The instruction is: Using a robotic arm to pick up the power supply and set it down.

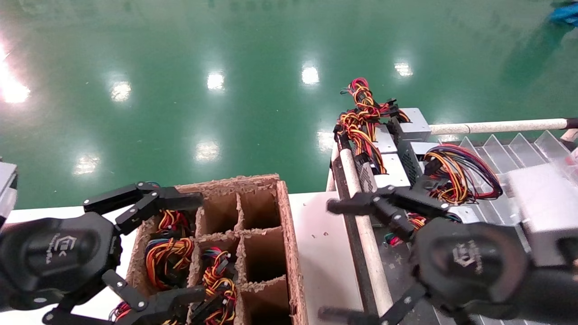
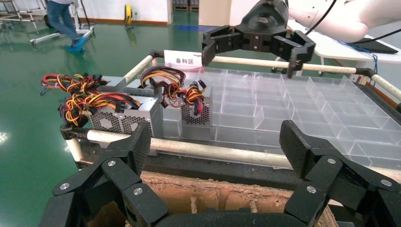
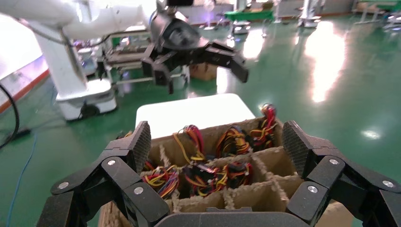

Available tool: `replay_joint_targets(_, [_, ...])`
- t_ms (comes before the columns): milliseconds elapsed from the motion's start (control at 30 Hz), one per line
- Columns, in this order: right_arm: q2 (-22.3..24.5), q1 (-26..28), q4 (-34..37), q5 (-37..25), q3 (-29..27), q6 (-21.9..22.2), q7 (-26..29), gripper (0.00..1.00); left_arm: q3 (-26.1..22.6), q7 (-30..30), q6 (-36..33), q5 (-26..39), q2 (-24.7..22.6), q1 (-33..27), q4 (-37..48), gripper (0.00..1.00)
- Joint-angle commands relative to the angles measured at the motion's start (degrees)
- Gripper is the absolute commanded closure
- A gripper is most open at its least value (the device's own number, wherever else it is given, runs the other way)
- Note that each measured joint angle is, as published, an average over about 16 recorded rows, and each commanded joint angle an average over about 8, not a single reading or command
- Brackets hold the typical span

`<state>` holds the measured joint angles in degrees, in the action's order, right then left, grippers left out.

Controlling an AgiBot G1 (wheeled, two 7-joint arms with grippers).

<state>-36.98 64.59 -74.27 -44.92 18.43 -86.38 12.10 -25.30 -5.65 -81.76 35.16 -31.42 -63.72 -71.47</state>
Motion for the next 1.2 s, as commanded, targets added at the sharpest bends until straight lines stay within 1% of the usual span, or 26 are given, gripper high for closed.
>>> replay_joint_targets(33, [-0.33, 0.74, -0.54, -0.76, 0.56, -0.20, 0.39, 0.00, 0.00, 0.00, 0.00, 0.00, 0.00, 0.00, 0.00, 1.00])
replay_joint_targets(167, [-3.30, 4.58, 0.31, -5.09, 3.69, -1.05, 1.73, 0.00, 0.00, 0.00, 0.00, 0.00, 0.00, 0.00, 0.00, 1.00])
replay_joint_targets(300, [-7.93, 8.01, 4.33, -9.33, 7.13, -1.94, 1.71, 0.00, 0.00, 0.00, 0.00, 0.00, 0.00, 0.00, 0.00, 1.00])
replay_joint_targets(467, [-14.13, 10.99, 13.01, -12.23, 10.86, -3.43, -1.52, 0.00, 0.00, 0.00, 0.00, 0.00, 0.00, 0.00, 0.00, 1.00])
replay_joint_targets(667, [-20.23, 14.20, 23.99, -14.73, 15.39, -4.00, -6.62, 0.00, 0.00, 0.00, 0.00, 0.00, 0.00, 0.00, 0.00, 1.00])
replay_joint_targets(700, [-21.18, 14.72, 25.68, -15.13, 16.17, -4.02, -7.29, 0.03, 0.00, 0.00, 0.00, 0.00, 0.00, 0.00, 0.00, 1.00])
replay_joint_targets(733, [-22.10, 15.23, 27.32, -15.53, 16.95, -4.04, -7.92, 0.11, 0.00, 0.00, 0.00, 0.00, 0.00, 0.00, 0.00, 1.00])
replay_joint_targets(767, [-23.01, 15.72, 28.89, -15.87, 17.71, -4.06, -8.50, 0.22, 0.00, 0.00, 0.00, 0.00, 0.00, 0.00, 0.00, 1.00])
replay_joint_targets(933, [-27.07, 17.74, 36.07, -17.08, 21.18, -4.17, -10.99, 0.84, 0.00, 0.00, 0.00, 0.00, 0.00, 0.00, 0.00, 1.00])
replay_joint_targets(967, [-27.73, 18.06, 37.34, -17.21, 21.78, -4.19, -11.49, 0.94, 0.00, 0.00, 0.00, 0.00, 0.00, 0.00, 0.00, 1.00])
replay_joint_targets(1000, [-28.35, 18.36, 38.55, -17.31, 22.35, -4.21, -11.97, 0.99, 0.00, 0.00, 0.00, 0.00, 0.00, 0.00, 0.00, 1.00])
replay_joint_targets(1033, [-28.93, 18.62, 39.70, -17.33, 22.88, -4.25, -12.43, 1.00, 0.00, 0.00, 0.00, 0.00, 0.00, 0.00, 0.00, 1.00])
replay_joint_targets(1200, [-31.07, 19.71, 44.35, -16.98, 25.38, -4.48, -14.57, 1.00, 0.00, 0.00, 0.00, 0.00, 0.00, 0.00, 0.00, 1.00])
